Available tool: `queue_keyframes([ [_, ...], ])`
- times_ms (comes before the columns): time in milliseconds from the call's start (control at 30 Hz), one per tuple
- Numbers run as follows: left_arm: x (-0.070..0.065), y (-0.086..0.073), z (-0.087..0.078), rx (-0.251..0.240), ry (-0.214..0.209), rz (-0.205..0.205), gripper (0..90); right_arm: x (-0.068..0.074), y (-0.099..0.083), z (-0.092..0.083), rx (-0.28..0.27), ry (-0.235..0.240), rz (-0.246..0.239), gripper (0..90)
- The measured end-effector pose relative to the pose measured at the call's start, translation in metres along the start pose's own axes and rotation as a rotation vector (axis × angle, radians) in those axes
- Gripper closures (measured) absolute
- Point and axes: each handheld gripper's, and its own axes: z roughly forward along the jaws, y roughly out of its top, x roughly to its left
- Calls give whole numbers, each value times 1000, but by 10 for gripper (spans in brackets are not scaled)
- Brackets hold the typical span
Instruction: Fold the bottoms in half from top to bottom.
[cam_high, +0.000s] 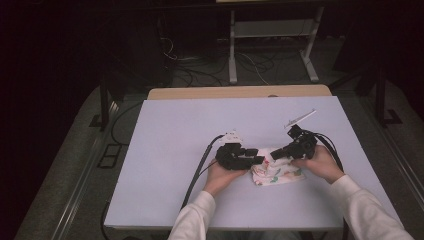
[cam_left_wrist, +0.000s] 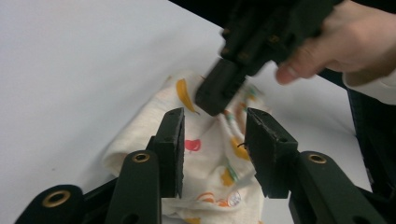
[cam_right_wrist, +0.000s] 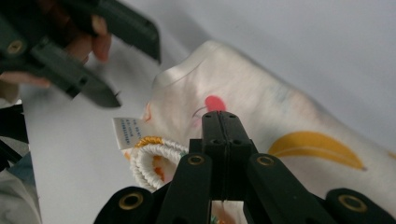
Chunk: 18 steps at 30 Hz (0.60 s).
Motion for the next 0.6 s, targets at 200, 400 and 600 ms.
queue_keyframes([
  [200,4,-2,0,-9,15,-19,560,7,-14,-5,-24,4,-13,885],
  [400,4,-2,2,-6,25,-28,523,12,-27,-12,-48,20,-9,885],
  [600,5,-3,6,5,46,-64,454,19,-40,-12,-36,54,-11,885],
])
